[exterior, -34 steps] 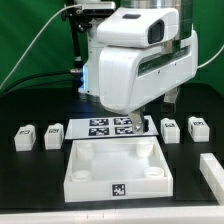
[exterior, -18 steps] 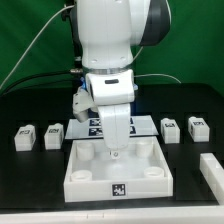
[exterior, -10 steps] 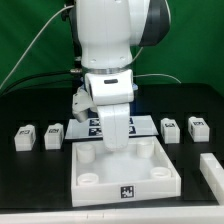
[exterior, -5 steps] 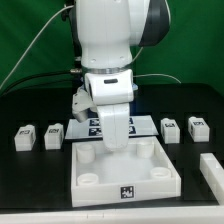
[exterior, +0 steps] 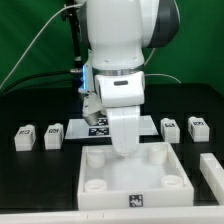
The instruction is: Assemble one leg
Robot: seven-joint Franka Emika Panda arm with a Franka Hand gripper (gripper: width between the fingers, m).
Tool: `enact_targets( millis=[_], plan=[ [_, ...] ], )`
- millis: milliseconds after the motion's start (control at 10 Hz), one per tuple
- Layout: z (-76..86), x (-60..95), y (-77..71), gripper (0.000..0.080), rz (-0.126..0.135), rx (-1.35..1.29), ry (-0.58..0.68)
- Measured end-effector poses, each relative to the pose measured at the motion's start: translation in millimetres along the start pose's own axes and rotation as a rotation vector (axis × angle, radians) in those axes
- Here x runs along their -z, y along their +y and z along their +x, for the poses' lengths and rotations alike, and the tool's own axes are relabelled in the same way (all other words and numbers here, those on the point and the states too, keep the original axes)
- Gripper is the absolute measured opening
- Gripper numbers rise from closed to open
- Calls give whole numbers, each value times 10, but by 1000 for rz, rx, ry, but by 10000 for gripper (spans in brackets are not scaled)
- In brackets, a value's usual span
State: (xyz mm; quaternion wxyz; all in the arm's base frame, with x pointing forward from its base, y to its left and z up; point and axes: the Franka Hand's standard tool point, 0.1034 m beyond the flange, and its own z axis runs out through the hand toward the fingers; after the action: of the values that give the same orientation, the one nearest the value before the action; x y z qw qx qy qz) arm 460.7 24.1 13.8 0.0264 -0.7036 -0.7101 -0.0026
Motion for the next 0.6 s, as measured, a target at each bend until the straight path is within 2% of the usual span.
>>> enact_targets(
  millis=[300, 600],
  plan=[
    [223, -2, 137, 61, -20, -6, 17],
    [328, -2, 216, 61, -42, -8, 28]
  ],
)
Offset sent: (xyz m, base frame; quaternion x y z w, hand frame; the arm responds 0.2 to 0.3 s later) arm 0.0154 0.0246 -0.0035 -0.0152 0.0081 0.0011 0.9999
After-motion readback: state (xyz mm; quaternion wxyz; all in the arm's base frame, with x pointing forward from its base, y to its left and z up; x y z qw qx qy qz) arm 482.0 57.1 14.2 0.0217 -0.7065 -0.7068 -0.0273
